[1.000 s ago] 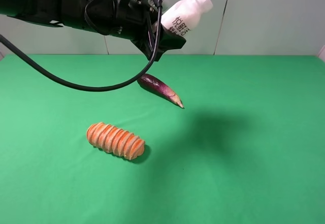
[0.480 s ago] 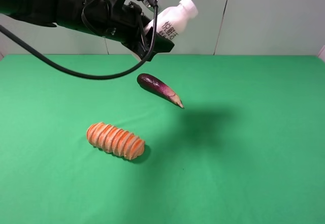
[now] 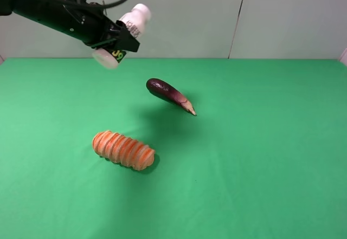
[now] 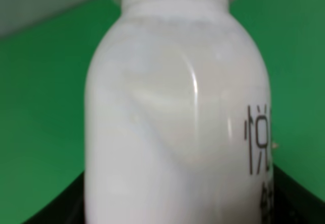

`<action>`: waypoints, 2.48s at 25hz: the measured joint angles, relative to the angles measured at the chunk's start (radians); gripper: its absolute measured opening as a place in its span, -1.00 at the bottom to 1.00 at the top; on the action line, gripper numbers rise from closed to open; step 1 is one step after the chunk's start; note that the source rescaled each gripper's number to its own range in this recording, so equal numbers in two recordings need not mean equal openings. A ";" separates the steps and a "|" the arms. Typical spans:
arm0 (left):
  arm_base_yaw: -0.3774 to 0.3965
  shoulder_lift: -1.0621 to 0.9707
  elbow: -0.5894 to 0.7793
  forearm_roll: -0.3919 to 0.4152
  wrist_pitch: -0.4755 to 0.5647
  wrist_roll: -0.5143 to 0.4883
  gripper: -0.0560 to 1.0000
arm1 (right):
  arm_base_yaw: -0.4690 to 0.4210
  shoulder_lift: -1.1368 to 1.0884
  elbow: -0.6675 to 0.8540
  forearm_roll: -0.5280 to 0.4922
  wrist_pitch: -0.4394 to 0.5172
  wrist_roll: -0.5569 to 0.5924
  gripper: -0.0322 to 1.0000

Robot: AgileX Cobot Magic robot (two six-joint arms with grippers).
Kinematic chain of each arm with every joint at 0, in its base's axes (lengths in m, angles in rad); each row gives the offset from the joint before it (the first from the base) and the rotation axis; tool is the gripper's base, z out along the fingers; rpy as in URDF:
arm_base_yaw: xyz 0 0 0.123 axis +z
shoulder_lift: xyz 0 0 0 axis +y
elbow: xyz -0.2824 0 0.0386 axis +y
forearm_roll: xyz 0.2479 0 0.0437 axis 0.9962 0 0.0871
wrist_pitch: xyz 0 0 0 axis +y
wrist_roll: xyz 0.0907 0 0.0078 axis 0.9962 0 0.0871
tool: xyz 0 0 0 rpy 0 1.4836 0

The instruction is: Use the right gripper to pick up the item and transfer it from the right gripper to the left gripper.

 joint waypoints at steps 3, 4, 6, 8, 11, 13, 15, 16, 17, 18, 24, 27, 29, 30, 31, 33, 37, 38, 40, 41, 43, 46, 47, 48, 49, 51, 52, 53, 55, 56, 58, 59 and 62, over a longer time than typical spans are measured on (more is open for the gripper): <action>0.043 0.000 0.000 0.135 0.023 -0.191 -0.87 | 0.000 0.000 0.000 0.000 0.000 0.000 1.00; 0.055 0.000 0.000 0.182 0.030 -0.240 -0.87 | 0.000 0.000 0.000 0.000 0.000 0.000 1.00; 0.072 0.000 0.000 0.261 0.040 -0.345 -0.87 | 0.000 0.000 0.000 0.000 0.000 0.000 1.00; 0.086 0.000 0.003 0.346 0.053 -0.439 -0.87 | 0.000 0.000 0.000 0.000 0.000 0.000 1.00; 0.102 -0.001 0.034 0.469 0.055 -0.593 -0.87 | 0.000 0.000 0.000 0.000 0.000 0.000 1.00; 0.113 -0.001 0.065 0.556 0.055 -0.692 -0.87 | 0.000 0.000 0.000 0.000 0.000 0.000 1.00; 0.115 -0.001 0.097 0.636 0.053 -0.774 -0.87 | 0.000 0.000 0.000 0.000 0.000 0.000 1.00; 0.119 -0.001 0.113 0.676 0.052 -0.812 -0.87 | 0.000 0.000 0.000 0.000 0.000 0.000 1.00; 0.121 -0.001 0.127 0.703 0.050 -0.845 -0.87 | 0.000 0.000 0.000 0.000 0.000 0.000 1.00; 0.123 -0.001 0.137 0.734 0.047 -0.867 -0.87 | 0.000 0.000 0.000 0.000 0.000 0.000 1.00; 0.125 0.036 0.171 0.807 -0.021 -0.904 -0.87 | 0.000 0.000 0.000 0.000 0.000 0.000 1.00; 0.125 0.059 0.200 0.819 -0.098 -0.904 -0.87 | 0.000 0.000 0.000 0.000 0.000 0.000 1.00; 0.125 0.070 0.218 0.842 -0.151 -0.904 -0.87 | 0.000 0.000 0.000 0.000 0.000 0.000 1.00; 0.125 0.072 0.228 0.850 -0.178 -0.904 -0.87 | 0.000 0.000 0.000 0.000 0.000 0.000 1.00; 0.125 0.075 0.233 0.864 -0.193 -0.904 -0.87 | 0.000 0.000 0.000 0.000 0.000 0.000 1.00; 0.125 0.086 0.234 0.871 -0.220 -0.904 -0.87 | 0.000 0.000 0.000 0.000 0.000 0.000 1.00; 0.125 0.125 0.234 0.875 -0.227 -0.904 -0.87 | 0.000 0.000 0.000 0.000 0.000 0.000 1.00; 0.125 0.136 0.234 0.879 -0.230 -0.904 -0.87 | 0.000 0.000 0.000 0.000 0.000 0.000 1.00; 0.125 0.155 0.234 0.887 -0.235 -0.904 -0.87 | 0.000 0.000 0.000 0.000 0.000 0.000 1.00; 0.125 0.161 0.236 0.890 -0.242 -0.904 -0.87 | 0.000 0.000 0.000 0.000 0.000 0.000 1.00; 0.125 0.168 0.242 0.892 -0.254 -0.904 -0.87 | 0.000 0.000 0.000 0.000 0.000 0.000 1.00; 0.125 0.174 0.255 0.898 -0.296 -0.904 -0.87 | 0.000 0.000 0.000 0.000 0.000 0.000 1.00; 0.125 0.174 0.262 0.900 -0.316 -0.904 -0.87 | 0.000 0.000 0.000 0.000 0.000 0.000 1.00; 0.125 0.174 0.270 0.900 -0.334 -0.904 -0.87 | 0.000 0.000 0.000 0.000 0.000 0.000 1.00; 0.125 0.174 0.279 0.900 -0.350 -0.904 -0.87 | 0.000 0.000 0.000 0.000 0.000 0.000 1.00; 0.125 0.174 0.292 0.900 -0.379 -0.904 -0.87 | 0.000 0.000 0.000 0.000 -0.001 0.000 1.00; 0.125 0.174 0.298 0.900 -0.388 -0.904 -0.87 | 0.000 0.000 0.000 0.000 -0.001 0.000 1.00; 0.125 0.174 0.302 0.900 -0.392 -0.904 -0.87 | 0.000 0.000 0.000 0.000 -0.001 0.000 1.00; 0.125 0.174 0.302 0.900 -0.393 -0.904 -0.87 | 0.000 0.000 0.000 0.000 -0.001 0.000 1.00; 0.125 0.174 0.302 0.900 -0.393 -0.904 -0.87 | 0.000 0.000 0.000 0.000 -0.001 0.000 1.00; 0.125 0.174 0.302 0.900 -0.393 -0.904 -0.87 | 0.000 0.000 0.000 0.000 -0.001 0.000 1.00; 0.125 0.174 0.302 0.900 -0.392 -0.904 -0.87 | 0.000 0.000 0.000 0.000 -0.001 0.000 1.00; 0.125 0.174 0.302 0.900 -0.390 -0.904 -0.87 | 0.000 0.000 0.000 0.000 -0.001 0.000 1.00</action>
